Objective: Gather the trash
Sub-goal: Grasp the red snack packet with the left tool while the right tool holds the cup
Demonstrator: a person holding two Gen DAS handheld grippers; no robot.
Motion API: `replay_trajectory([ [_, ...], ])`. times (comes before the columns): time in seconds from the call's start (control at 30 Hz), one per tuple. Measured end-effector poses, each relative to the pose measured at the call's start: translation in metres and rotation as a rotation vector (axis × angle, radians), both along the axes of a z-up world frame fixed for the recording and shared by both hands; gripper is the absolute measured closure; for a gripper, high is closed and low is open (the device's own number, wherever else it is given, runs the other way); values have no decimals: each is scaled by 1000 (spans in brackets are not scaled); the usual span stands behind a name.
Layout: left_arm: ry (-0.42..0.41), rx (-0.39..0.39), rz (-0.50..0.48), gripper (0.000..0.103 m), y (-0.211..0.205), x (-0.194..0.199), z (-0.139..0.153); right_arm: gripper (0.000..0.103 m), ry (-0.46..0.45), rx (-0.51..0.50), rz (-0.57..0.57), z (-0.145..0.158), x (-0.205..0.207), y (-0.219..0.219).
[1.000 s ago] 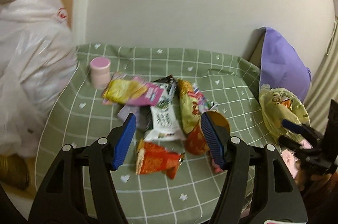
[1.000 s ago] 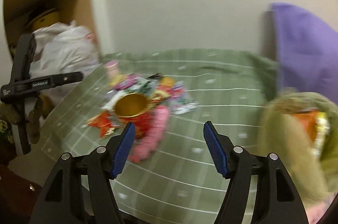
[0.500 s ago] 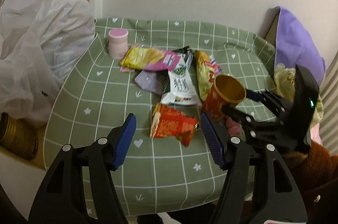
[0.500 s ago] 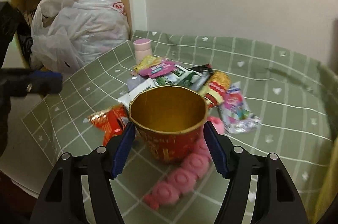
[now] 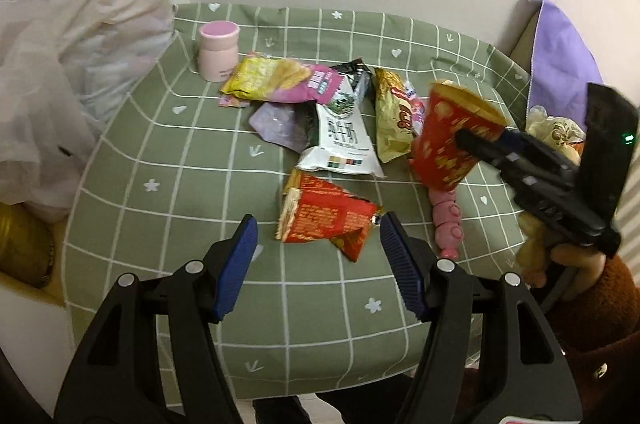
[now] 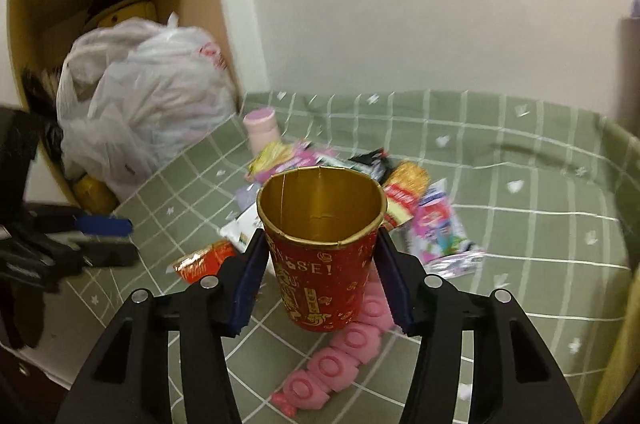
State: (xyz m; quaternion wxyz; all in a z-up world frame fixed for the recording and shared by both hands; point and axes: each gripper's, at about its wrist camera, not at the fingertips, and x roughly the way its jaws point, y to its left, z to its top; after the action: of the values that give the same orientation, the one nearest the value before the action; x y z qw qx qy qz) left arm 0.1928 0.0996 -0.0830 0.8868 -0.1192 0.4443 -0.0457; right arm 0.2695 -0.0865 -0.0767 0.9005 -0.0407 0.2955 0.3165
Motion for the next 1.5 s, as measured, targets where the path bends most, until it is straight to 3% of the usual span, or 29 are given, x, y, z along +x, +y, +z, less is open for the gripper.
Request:
replay_trajectory([
  [0.2,80,-54,29,43,-3,19,-21,52,17,16,-109,21,-5,-35],
  [0.33,151,-132,84,43,3,30,-36,52,21,-2,-168,23,-12,-56],
  [0.43,160,-112,127,45,7,36,-43,52,25,-4,-195,21,-20,-69],
  [0.63,160,-112,95,64,1,42,-54,52,30,-45,-220,19,-33,-84],
  [0.8,142,-80,40,88,-14,38,-52,52,28,-53,-227,22,-42,-87],
  [0.9,115,-54,23,96,-18,34,-45,52,20,-56,-221,25,-47,-85],
  [1.03,57,-53,-6,97,-19,31,-33,52,4,-69,-213,27,-55,-80],
  [1.1,35,-85,-20,94,-18,29,-30,52,1,-70,-212,28,-60,-79],
  [1.13,21,-99,-26,85,-16,28,-30,52,-1,-72,-213,28,-62,-79],
  [1.17,3,-98,-30,61,-15,27,-30,52,-2,-73,-213,28,-63,-80],
  [1.2,-25,-89,-33,45,-15,24,-30,52,-2,-77,-216,29,-66,-80],
  [1.3,-60,-31,-60,44,-17,21,-36,52,4,-91,-227,28,-73,-82],
  [1.4,-21,6,-96,44,-26,24,-50,52,21,-114,-244,25,-78,-83],
  [1.5,-3,-4,-116,42,-33,26,-61,51,38,-138,-254,23,-83,-84],
])
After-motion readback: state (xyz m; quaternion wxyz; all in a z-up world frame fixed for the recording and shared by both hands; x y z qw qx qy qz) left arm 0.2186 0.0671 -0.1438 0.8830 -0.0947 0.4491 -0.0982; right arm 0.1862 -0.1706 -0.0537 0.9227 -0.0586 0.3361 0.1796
